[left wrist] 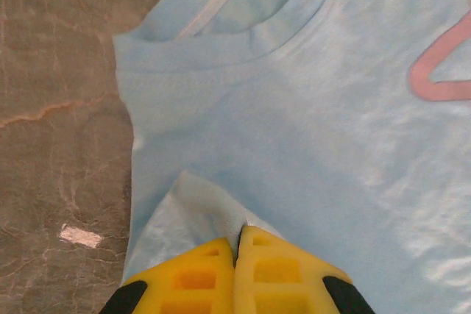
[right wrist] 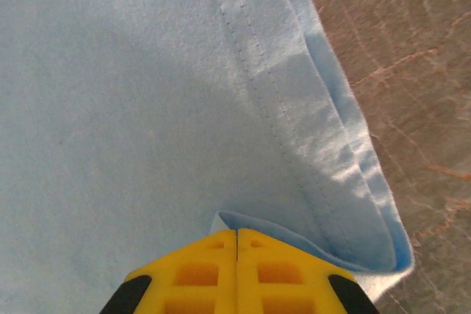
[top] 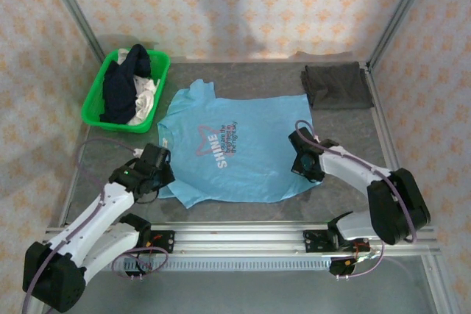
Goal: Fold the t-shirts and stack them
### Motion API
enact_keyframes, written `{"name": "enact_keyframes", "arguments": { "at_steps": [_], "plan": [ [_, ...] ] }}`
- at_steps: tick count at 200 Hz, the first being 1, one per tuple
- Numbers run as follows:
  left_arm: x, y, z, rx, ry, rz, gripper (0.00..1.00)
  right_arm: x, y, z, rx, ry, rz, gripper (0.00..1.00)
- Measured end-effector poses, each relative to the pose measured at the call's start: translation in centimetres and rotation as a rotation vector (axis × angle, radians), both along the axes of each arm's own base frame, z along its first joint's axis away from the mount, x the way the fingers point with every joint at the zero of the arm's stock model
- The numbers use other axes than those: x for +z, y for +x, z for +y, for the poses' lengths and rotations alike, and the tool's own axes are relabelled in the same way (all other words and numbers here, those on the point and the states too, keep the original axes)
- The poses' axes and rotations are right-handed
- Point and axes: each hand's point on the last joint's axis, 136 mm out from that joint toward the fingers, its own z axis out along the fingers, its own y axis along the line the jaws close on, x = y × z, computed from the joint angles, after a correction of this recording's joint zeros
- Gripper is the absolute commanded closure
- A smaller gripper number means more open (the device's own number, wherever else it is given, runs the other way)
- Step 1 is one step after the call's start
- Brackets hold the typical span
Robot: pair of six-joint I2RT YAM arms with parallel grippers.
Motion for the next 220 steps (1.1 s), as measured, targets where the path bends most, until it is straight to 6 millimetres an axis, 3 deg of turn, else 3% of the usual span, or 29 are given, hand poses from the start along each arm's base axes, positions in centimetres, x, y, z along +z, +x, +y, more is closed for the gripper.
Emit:
{"name": "enact_keyframes", "arguments": {
  "at_steps": [41,86,159,220],
  "plan": [
    [4.3,1.6,0.9,0.014,0.059,-0.098,1.0,4.2,0.9,-1.1,-0.017,-0.026,-0.13,1.0],
    [5.4,5.7,0.7,-0.004,0.172,-0.041,1.0,6.8,3.5,-2.0,-0.054,-0.065,-0.203,1.0],
    [5.0,12.9,-0.1,-0.038,0.3,0.02,1.0,4.6,6.2,-4.0,-0.098,-0.128,-0.143,1.0],
    [3.2,15.9,-0.4,-0.073,0.359,0.082,1.0,3.9,8.9,-3.7,-0.085,-0.139,-0.139,1.0]
  ]
}}
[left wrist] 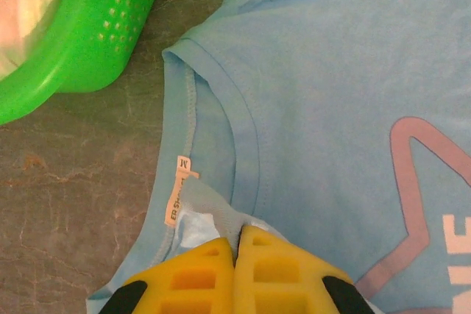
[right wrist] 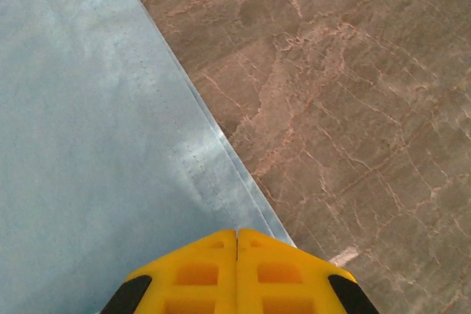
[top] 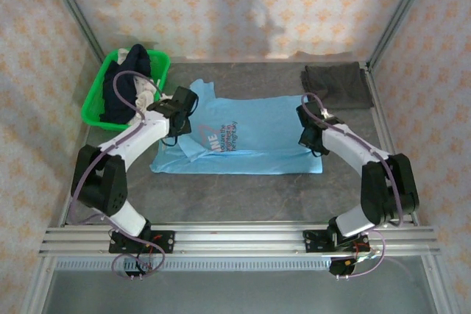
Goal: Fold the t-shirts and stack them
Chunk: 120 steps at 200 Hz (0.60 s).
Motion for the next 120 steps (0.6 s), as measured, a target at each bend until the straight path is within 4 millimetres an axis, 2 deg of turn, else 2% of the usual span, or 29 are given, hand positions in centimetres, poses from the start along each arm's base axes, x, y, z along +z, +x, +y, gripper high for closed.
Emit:
{"name": "enact_keyframes", "arguments": {
  "at_steps": [28,69,97,120],
  "plan": [
    [-0.6,0.3,0.9,0.015,0.016,0.022,1.0,-0.6,0.6,0.1,0.008,-0.009,0.02,1.0],
    [-0.3,0.2,2.4,0.053,0.034,0.024,1.0,0.2,1.6,0.0,0.01,-0.019,-0.013,1.0],
    [-0.2,0.2,2.7,0.059,0.033,0.022,1.0,0.2,2.4,0.2,0.022,-0.022,-0.015,1.0],
    [-0.7,0.5,2.6,0.059,0.038,0.037,1.0,-0.6,3.1,0.4,0.032,-0.031,0.002,1.0]
  ]
}}
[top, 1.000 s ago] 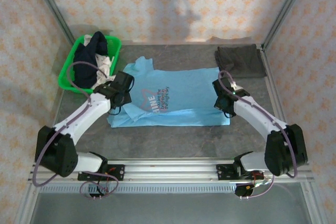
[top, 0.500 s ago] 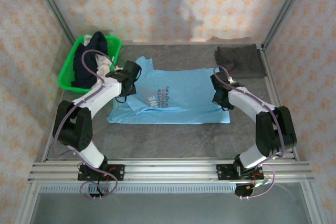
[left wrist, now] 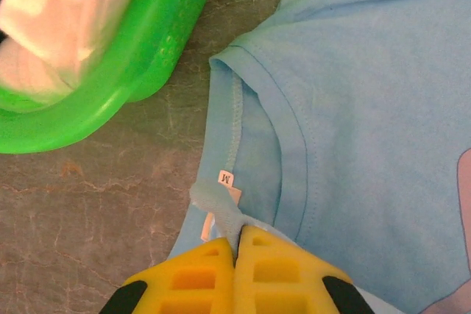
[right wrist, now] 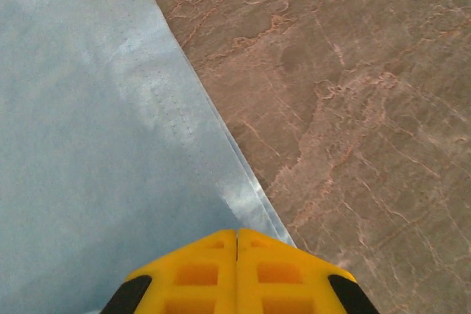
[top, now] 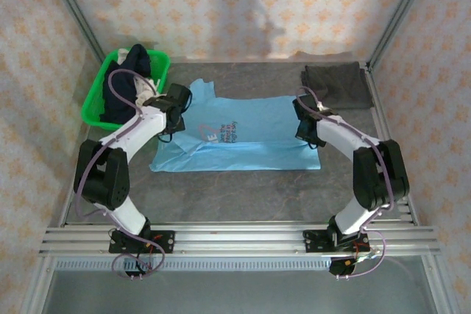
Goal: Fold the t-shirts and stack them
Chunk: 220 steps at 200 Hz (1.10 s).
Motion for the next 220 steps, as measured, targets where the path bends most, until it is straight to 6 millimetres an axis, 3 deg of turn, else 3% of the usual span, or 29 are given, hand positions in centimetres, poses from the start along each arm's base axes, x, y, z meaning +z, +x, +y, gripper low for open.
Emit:
{"name": "enact_keyframes", "arguments": {
  "at_steps": [33,45,57,66,81,101,115,136,154,170,187,204,220],
  "plan": [
    [-1.3,0.3,0.1,0.004,0.011,0.039,1.0,-0.9,0.5,0.0,0.01,-0.023,0.028,1.0],
    [-1.5,0.4,0.2,0.004,0.015,0.052,0.82,-0.9,0.9,0.0,0.012,-0.03,0.032,1.0],
    [-1.6,0.6,0.2,-0.002,0.02,0.061,0.76,-0.7,1.5,0.0,0.007,-0.043,0.033,0.87],
    [-1.4,0.8,0.1,-0.01,0.024,0.062,0.64,-0.5,1.9,-0.1,0.007,-0.057,0.037,0.82],
    [-1.1,1.0,0.1,-0.017,0.025,0.059,0.58,0.1,2.2,-0.5,0.004,-0.089,0.038,0.69],
    [-0.4,1.2,-0.1,-0.034,0.021,0.049,0.48,1.6,1.8,-1.0,-0.007,-0.137,0.02,0.59],
    [0.6,1.0,-0.3,-0.044,-0.001,0.03,0.44,2.9,1.4,-0.1,0.013,-0.131,-0.02,0.52],
    [2.1,-0.3,-0.8,-0.06,-0.058,-0.031,0.42,3.8,0.0,2.5,0.083,-0.06,-0.078,0.51],
    [2.0,-2.7,-1.2,-0.078,-0.117,-0.049,0.42,2.2,-1.5,4.7,0.134,0.021,-0.068,0.52],
    [-0.1,-4.9,-1.4,-0.083,-0.156,-0.015,0.45,-0.6,-3.1,5.2,0.142,0.069,-0.012,0.53],
    [-3.5,-7.7,-1.6,-0.073,-0.191,0.06,0.52,-3.0,-5.0,5.0,0.131,0.085,0.054,0.53],
    [-6.3,-10.3,-1.4,-0.058,-0.202,0.14,0.58,-4.3,-6.0,4.5,0.115,0.079,0.092,0.55],
    [-7.5,-11.4,-1.3,-0.046,-0.21,0.173,0.65,-5.0,-6.4,4.0,0.09,0.082,0.113,0.57]
  ]
}}
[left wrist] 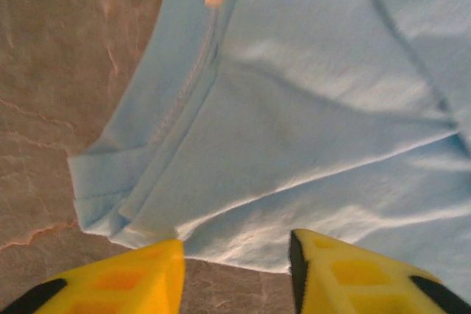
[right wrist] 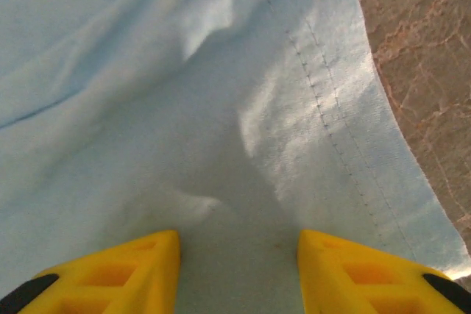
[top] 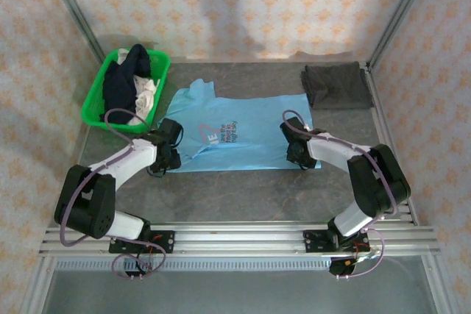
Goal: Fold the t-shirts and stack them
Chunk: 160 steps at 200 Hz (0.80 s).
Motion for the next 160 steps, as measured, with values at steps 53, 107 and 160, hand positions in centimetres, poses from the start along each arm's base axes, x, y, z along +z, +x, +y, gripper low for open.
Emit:
{"name": "enact_keyframes", "arguments": {
  "at_steps": [53,107,160],
  "plan": [
    [-1.6,0.3,0.3,0.049,-0.013,0.005,0.86,-0.1,-0.5,-0.9,-0.077,0.065,-0.022,0.57],
    [0.2,-1.0,2.5,0.13,0.023,-0.051,0.67,1.2,-2.6,-0.7,-0.065,0.129,-0.021,0.54],
    [3.2,-0.5,3.0,0.157,0.01,-0.148,0.55,4.1,-0.8,0.3,-0.027,0.169,-0.099,0.54]
  ]
}}
